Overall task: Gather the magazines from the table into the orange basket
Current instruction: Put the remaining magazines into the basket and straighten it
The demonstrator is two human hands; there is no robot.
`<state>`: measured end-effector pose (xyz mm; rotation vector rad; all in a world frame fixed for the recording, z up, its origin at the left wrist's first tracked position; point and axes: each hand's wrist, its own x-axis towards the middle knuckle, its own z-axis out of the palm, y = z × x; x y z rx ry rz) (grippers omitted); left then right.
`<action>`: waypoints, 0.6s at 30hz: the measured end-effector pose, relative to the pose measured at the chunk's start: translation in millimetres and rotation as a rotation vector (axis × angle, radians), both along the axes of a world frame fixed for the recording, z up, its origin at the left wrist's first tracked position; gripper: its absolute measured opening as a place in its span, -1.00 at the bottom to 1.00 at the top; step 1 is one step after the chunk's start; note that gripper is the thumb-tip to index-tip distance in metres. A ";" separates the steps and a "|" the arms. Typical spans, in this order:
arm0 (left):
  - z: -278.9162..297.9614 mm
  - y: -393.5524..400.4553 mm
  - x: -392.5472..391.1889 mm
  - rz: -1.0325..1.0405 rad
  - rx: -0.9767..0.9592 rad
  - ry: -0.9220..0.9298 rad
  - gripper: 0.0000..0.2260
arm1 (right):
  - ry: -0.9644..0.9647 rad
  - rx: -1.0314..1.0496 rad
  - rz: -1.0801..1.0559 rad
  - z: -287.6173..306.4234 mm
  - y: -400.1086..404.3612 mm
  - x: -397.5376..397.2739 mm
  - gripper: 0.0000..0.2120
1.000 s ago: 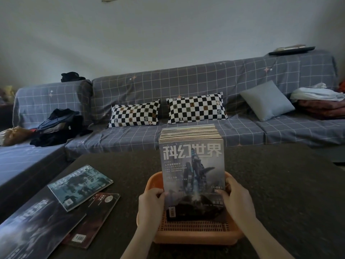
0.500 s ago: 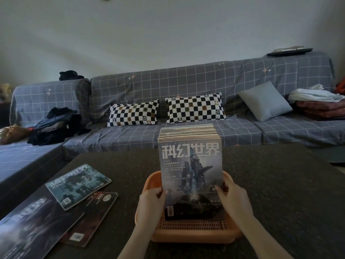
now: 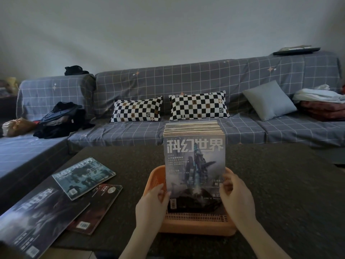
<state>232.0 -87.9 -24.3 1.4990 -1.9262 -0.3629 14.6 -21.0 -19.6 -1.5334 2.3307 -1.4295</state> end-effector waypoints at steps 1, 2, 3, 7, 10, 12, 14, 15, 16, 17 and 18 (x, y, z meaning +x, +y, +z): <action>0.8 0.5 0.4 0.001 -0.006 0.004 -0.61 | 0.014 0.009 0.014 0.7 1.0 3.7 -0.71; 1.4 1.0 0.6 -0.005 -0.010 0.006 -0.62 | 0.027 0.017 0.030 1.1 1.6 7.4 -0.74; 1.5 1.7 0.9 -0.015 -0.011 0.006 -0.63 | 0.042 0.023 0.047 1.2 1.9 11.0 -0.77; 3.5 4.8 2.5 -0.035 -0.015 0.017 -0.67 | 0.072 0.050 0.114 2.6 3.1 27.0 -0.81; 7.5 5.5 7.5 -0.030 -0.019 0.069 -0.69 | 0.060 0.056 0.216 6.2 -0.9 41.2 -0.81; 11.9 4.3 13.9 -0.026 -0.009 0.116 -0.72 | 0.051 0.052 0.283 10.0 -7.5 52.7 -0.82; 17.1 1.1 22.3 -0.014 0.014 0.167 -0.75 | 0.045 0.052 0.346 13.9 -16.6 66.4 -0.84; 19.5 -0.9 27.5 -0.004 0.020 0.192 -0.76 | 0.034 0.055 0.374 15.9 -22.0 73.9 -0.85; 21.5 -2.8 33.5 0.008 0.021 0.222 -0.78 | 0.023 0.059 0.399 17.7 -27.5 81.7 -0.86; 23.0 -4.8 40.7 0.020 0.020 0.251 -0.78 | 0.013 0.063 0.424 19.4 -33.5 89.9 -0.86; 23.6 -7.0 48.9 0.030 0.016 0.272 -0.79 | 0.004 0.067 0.454 20.8 -39.5 98.4 -0.87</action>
